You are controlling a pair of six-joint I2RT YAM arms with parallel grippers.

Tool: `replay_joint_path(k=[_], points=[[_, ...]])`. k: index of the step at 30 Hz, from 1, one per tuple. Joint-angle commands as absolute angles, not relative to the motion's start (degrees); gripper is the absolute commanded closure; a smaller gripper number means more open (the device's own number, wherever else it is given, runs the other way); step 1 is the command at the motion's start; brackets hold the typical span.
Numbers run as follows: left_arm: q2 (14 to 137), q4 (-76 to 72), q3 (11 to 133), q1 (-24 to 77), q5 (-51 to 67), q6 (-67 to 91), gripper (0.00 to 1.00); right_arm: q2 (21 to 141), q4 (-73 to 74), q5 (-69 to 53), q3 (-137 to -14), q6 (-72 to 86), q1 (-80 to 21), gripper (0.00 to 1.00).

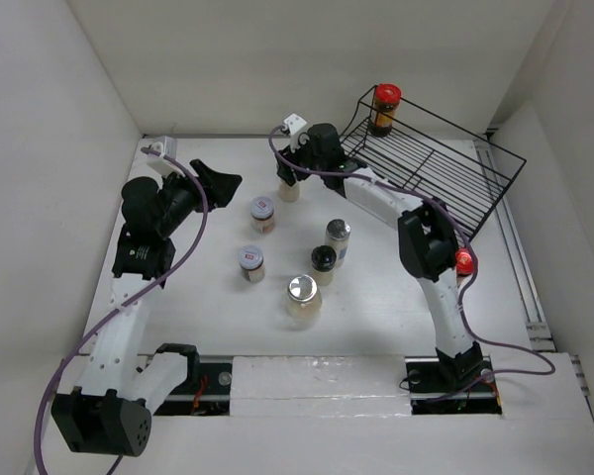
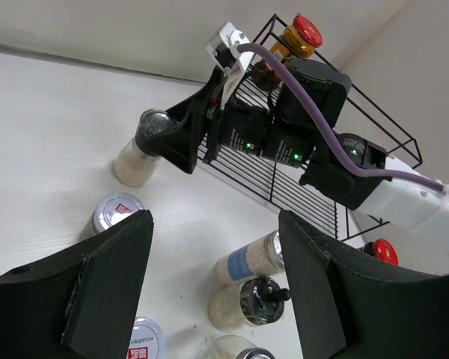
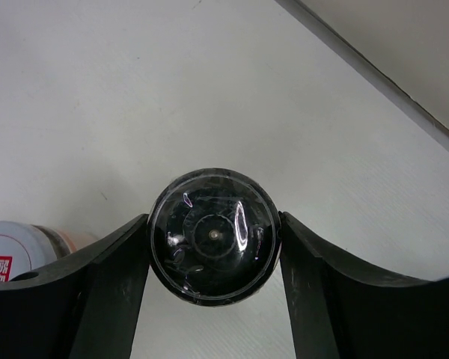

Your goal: Organize the condiment bottles

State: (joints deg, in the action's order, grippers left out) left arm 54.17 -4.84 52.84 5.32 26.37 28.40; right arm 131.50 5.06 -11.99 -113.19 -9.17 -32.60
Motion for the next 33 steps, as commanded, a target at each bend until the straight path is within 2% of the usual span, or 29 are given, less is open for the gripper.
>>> replay_joint_path(k=[1,9,15,24,33], points=[[53.79,-7.29,52.65,5.01,27.6,28.65,0.37,122.29,-1.92,-11.95,-110.93,-8.17,-32.7,0.41],[53.79,-7.29,52.65,5.01,28.13,29.18,0.37,102.76,-12.04,-17.84,-104.33,-4.31,-27.17,0.41],[53.79,-6.24,53.26,5.01,26.89,28.48,0.37,94.41,-12.04,-14.77,-102.57,-3.09,-17.15,0.41],[53.26,-6.24,53.26,5.01,26.2,28.48,0.37,94.22,-7.03,-13.36,-106.96,-2.37,-4.15,0.42],[53.88,-6.33,53.26,5.01,26.19,27.95,0.37,99.57,-4.66,-15.38,-108.28,-1.32,0.53,0.42]])
